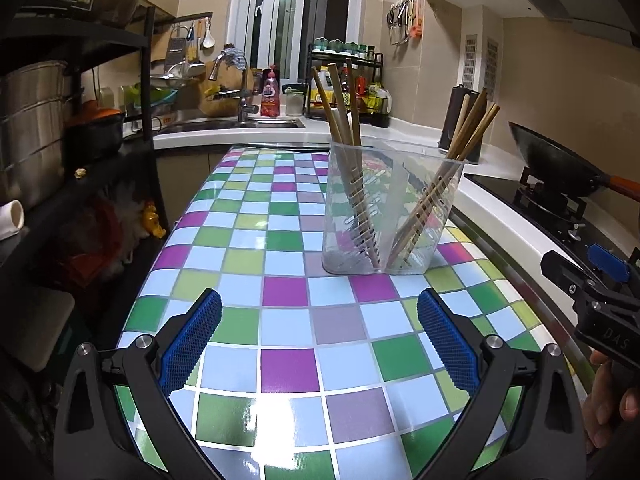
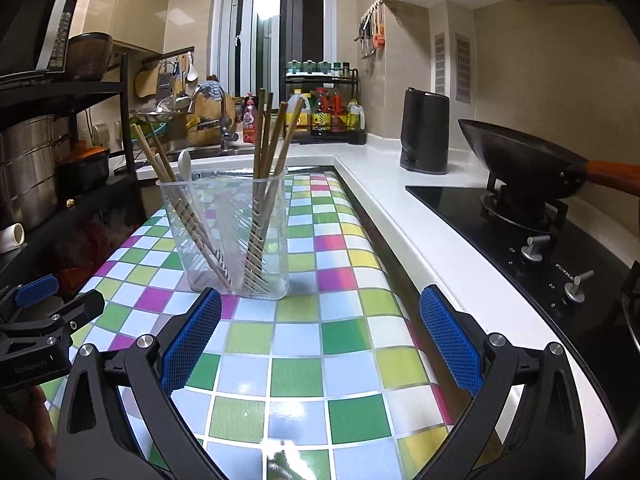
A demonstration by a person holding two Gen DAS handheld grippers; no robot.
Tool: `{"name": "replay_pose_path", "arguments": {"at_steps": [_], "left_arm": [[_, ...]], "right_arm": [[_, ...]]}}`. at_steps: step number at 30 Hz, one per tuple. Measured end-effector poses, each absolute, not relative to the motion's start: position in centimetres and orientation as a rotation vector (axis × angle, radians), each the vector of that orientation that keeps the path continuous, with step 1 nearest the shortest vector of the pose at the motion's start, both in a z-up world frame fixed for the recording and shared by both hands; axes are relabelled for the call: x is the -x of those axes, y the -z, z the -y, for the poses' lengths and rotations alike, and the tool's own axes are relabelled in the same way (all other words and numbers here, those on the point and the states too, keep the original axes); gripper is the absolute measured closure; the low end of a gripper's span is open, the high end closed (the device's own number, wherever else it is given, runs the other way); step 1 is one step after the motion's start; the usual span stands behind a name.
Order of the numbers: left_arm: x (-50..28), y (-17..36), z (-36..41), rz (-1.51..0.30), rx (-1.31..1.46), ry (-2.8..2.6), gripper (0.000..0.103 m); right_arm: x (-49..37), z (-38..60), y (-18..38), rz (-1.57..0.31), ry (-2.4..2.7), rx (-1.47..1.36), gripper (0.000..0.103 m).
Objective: Organize utensils
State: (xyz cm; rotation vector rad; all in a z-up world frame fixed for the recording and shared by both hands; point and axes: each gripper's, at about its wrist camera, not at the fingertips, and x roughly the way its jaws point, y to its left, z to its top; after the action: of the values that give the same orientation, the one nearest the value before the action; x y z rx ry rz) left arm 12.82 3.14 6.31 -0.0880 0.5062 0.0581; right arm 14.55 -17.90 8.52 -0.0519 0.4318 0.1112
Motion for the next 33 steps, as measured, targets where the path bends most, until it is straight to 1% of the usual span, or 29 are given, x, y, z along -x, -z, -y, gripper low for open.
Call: {"name": "replay_pose_path", "arguments": {"at_steps": [33], "left_arm": [[-13.17, -6.34, -2.27, -0.525, 0.071, -0.028, 0.008]], "right_arm": [[-14.56, 17.68, -7.86, -0.432, -0.105, 0.070, 0.005]]}}
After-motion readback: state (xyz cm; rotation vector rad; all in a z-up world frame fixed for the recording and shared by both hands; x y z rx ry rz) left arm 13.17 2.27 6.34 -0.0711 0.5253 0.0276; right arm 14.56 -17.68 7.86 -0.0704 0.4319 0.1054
